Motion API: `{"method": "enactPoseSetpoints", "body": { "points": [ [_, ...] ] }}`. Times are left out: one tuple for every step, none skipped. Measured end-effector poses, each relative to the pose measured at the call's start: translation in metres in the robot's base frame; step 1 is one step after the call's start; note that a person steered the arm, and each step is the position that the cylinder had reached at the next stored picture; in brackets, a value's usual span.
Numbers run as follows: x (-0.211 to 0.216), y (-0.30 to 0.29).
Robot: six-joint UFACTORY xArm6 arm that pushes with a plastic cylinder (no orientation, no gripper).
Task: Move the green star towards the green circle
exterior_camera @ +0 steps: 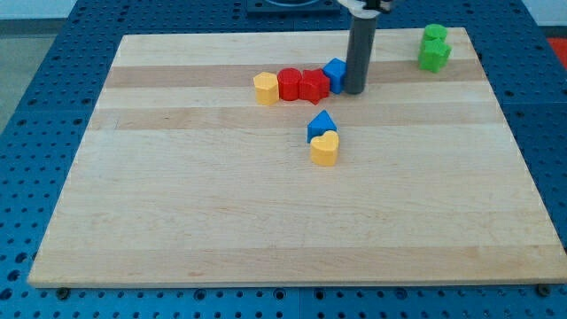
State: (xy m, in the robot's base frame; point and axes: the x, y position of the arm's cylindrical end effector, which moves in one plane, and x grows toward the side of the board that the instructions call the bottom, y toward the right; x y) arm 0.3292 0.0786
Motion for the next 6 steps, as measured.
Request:
{"method": "enactPoseSetpoints", "body": {
  "points": [
    [-0.001,-0.021],
    [-0.006,-0.025],
    [-0.020,-0.023],
    [-0.038,-0.024],
    [-0.048,-0.028],
    [-0.056,-0.030]
  ]
}}
